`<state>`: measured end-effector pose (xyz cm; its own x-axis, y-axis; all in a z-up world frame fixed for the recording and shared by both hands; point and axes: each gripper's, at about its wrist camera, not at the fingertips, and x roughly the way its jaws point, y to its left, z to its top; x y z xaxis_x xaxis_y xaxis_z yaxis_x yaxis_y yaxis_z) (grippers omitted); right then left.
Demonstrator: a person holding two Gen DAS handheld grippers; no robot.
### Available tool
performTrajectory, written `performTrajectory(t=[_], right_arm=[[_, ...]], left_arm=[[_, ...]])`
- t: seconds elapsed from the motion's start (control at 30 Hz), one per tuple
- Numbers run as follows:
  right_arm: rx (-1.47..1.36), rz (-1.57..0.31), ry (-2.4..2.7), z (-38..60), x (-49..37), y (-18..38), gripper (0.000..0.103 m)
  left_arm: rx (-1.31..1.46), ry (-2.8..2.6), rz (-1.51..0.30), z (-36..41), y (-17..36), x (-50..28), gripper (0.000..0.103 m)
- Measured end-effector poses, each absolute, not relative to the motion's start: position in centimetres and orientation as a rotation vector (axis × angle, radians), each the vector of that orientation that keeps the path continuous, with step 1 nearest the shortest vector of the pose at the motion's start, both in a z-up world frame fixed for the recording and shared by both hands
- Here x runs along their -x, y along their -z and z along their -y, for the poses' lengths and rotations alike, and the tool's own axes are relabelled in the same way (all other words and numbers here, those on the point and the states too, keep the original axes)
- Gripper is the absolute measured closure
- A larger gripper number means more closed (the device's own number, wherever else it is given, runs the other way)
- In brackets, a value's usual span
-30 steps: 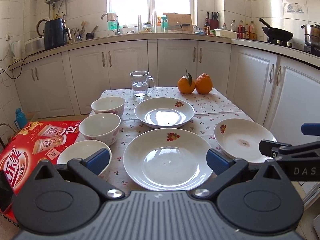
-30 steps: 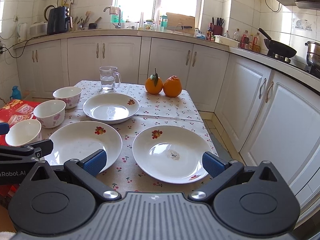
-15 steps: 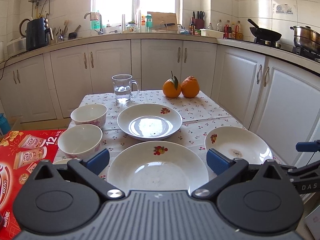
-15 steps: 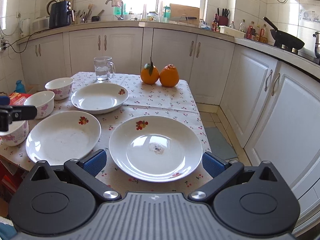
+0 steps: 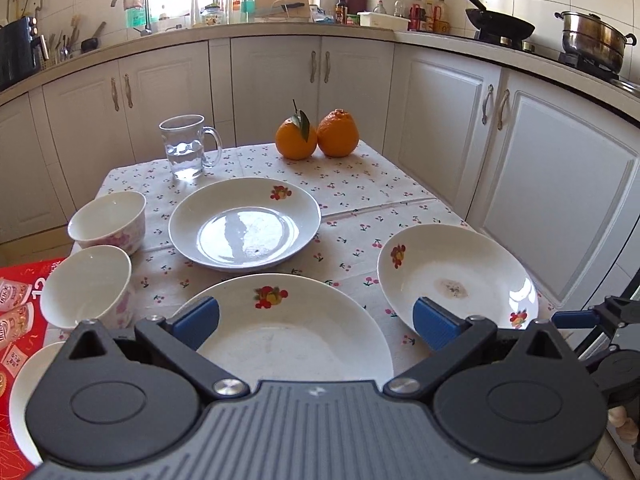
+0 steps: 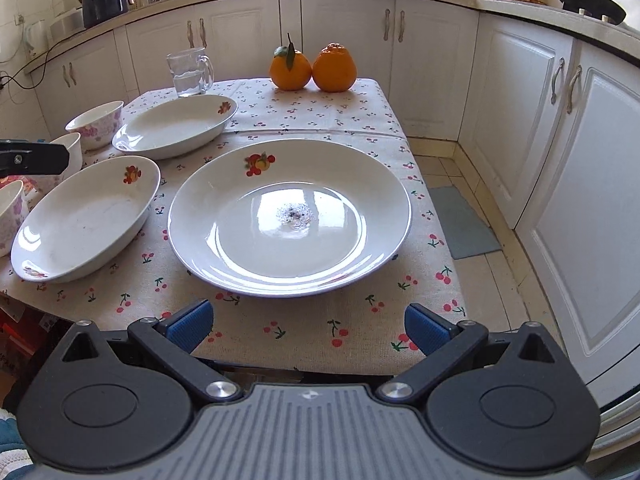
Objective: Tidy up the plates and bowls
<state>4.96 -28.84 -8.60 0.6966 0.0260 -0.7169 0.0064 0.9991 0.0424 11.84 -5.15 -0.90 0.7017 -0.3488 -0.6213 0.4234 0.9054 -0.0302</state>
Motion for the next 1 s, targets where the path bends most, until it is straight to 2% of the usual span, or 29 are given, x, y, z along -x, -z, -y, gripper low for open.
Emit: performTrajectory(t=[0.27,0.67,1.0], right_arm=[[0.006,-0.844,-0.071,29.1,-6.6,10.2,0.0],[0.039,-0.772,-0.143,29.8,-6.4,10.8,0.0],[0.048,-0.685,-0.196,30.6,-5.8,11.5,0.0]], left_arm=[[-0.196,0.492,-0.727,8.2,2.1,-15.0,0.001],[-0.324,0.634,-0.744,13.4,2.9,-18.4,0.001],[-0.366,0.781,-0.912,17.1,5.9,-22.6,0.001]])
